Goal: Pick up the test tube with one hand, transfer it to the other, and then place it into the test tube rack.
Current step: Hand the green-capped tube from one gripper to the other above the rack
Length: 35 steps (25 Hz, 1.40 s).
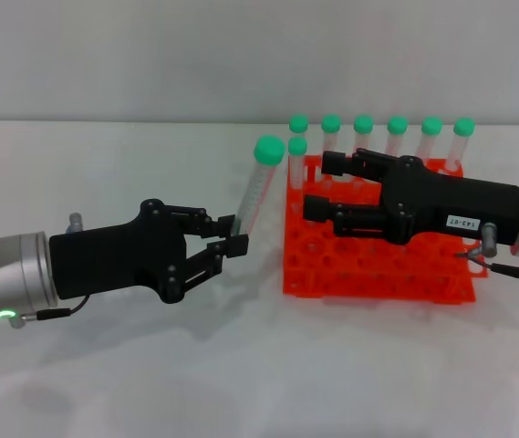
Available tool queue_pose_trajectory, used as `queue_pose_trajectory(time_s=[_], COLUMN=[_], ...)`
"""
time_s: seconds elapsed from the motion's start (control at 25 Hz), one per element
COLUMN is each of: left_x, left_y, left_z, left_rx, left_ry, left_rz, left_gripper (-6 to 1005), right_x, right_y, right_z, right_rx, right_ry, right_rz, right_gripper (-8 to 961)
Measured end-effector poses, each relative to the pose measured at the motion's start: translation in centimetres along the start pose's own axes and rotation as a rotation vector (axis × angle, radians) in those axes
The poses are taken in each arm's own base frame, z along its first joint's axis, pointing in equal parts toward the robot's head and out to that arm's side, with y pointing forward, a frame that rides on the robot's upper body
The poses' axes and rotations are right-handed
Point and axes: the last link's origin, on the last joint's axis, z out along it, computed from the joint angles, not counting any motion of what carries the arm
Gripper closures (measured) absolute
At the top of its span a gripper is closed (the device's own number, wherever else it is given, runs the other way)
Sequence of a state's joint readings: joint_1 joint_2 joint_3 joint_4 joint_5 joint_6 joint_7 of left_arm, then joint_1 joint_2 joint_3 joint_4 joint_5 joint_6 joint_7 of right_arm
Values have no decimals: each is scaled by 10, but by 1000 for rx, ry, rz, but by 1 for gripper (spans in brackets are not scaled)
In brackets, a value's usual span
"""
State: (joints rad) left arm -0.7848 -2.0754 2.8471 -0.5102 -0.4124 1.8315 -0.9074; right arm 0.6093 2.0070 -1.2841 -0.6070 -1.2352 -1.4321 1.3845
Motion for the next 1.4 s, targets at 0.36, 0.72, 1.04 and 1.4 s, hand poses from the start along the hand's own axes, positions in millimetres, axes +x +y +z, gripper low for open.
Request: queue_pose_trajectory(time_s=[0.36,0.72,1.04,1.4], left_x=[-3,-4,-3,-3], left_y=[-2,-4,-4,-4], left_z=[11,24,30,30], left_rx=[2,-16,-37,-34], left_ry=[-17,-47,-48,-49], left_rz=[-8,-17,-16,-11], left_gripper=[808,808,808,798], right_x=[-2,-4,-2,-2], right_y=[5,12,9,4], right_z=[5,23,37,34], right_rx=[-33,-71,-39,-5], right_ry=[-17,-30,-11,-13], right_rz=[-13,-46,-73,-79], right_gripper=[150,153,267,271])
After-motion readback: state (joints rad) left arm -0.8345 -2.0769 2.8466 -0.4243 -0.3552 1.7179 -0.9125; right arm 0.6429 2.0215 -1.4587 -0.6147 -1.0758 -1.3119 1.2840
